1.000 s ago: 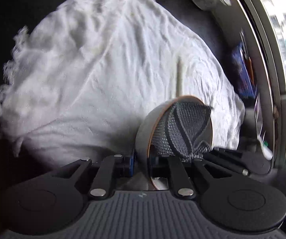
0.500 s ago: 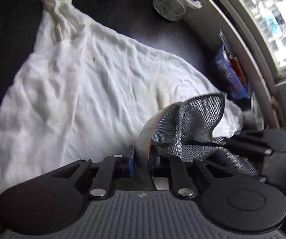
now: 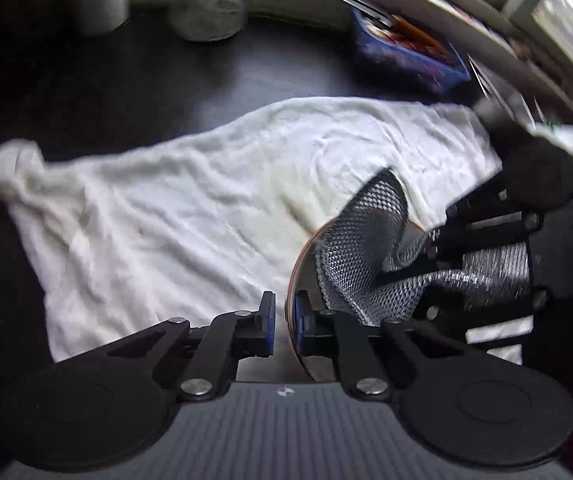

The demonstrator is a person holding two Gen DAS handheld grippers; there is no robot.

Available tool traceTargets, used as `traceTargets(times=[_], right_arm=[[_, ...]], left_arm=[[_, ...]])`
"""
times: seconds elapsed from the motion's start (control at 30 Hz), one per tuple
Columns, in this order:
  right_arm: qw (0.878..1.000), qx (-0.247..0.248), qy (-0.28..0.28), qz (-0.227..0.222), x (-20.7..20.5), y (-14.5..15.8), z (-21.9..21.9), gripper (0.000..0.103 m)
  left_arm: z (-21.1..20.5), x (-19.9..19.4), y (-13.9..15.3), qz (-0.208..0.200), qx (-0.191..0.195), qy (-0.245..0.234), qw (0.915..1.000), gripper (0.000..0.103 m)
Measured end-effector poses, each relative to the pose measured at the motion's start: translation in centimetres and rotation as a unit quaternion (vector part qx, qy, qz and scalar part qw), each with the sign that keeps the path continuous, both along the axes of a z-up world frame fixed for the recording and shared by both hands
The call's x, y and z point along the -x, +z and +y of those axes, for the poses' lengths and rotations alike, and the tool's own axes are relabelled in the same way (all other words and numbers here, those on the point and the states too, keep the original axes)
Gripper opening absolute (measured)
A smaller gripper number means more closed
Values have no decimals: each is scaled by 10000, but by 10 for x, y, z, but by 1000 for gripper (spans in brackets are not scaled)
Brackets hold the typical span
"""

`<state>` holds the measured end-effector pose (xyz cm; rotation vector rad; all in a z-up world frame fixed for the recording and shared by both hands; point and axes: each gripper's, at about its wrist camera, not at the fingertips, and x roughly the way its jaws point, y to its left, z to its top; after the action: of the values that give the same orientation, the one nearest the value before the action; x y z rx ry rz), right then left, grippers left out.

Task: Clean bowl
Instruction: 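Rub the mesh pad around the bowl wall while the left gripper holds the rim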

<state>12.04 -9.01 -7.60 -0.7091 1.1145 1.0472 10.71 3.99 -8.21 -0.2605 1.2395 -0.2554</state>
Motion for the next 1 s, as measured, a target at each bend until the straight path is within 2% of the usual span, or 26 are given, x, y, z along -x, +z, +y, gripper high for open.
traceTargets(times=[0.13, 0.23, 0.37, 0.47, 0.53, 0.6, 0.63, 0.73, 0.77, 0.8, 0.83, 0.87, 1.0], right_arm=[[9997, -50, -117, 185, 9, -6, 2, 8], [9993, -136, -216, 257, 14, -5, 2, 8], [9991, -189, -238, 297, 19, -4, 3, 10], [9988, -229, -269, 329, 21, -4, 3, 14], [9984, -269, -293, 400, 23, -4, 2, 14], [9980, -286, -279, 481, 26, -5, 2, 14], [9984, -244, -229, 459, 28, -6, 2, 14], [9992, -173, -120, 347, 28, -5, -1, 12], [9995, -131, -78, 263, 27, -4, -2, 12], [9999, -84, -44, 142, 25, -1, -2, 12], [10000, -60, -24, 59, 22, 1, -3, 12], [10000, -58, 1, 29, 20, 3, -3, 11], [9994, 47, 268, -218, 12, 7, 1, 9]], left_arm=[[15, 16, -10, 328, 648, 1034, 9920, 9], [23, 29, -17, 526, 1001, 1709, 9788, 9], [30, 48, -27, 809, 1448, 2524, 9533, 11], [30, 58, -32, 1009, 1713, 2919, 9356, 12], [26, 67, -36, 1233, 1974, 3215, 9179, 13], [22, 72, -39, 1359, 2097, 3325, 9094, 12], [18, 71, -36, 1306, 1975, 3163, 9186, 12], [3, 58, -22, 941, 1270, 2277, 9608, 14], [-2, 54, -17, 785, 980, 1976, 9722, 14], [-10, 47, -8, 519, 473, 1478, 9865, 14], [-15, 40, -1, 321, 92, 1055, 9939, 14], [-18, 34, 2, 202, -136, 762, 9968, 14], [-22, 17, 8, -132, -583, -218, 9980, 14]])
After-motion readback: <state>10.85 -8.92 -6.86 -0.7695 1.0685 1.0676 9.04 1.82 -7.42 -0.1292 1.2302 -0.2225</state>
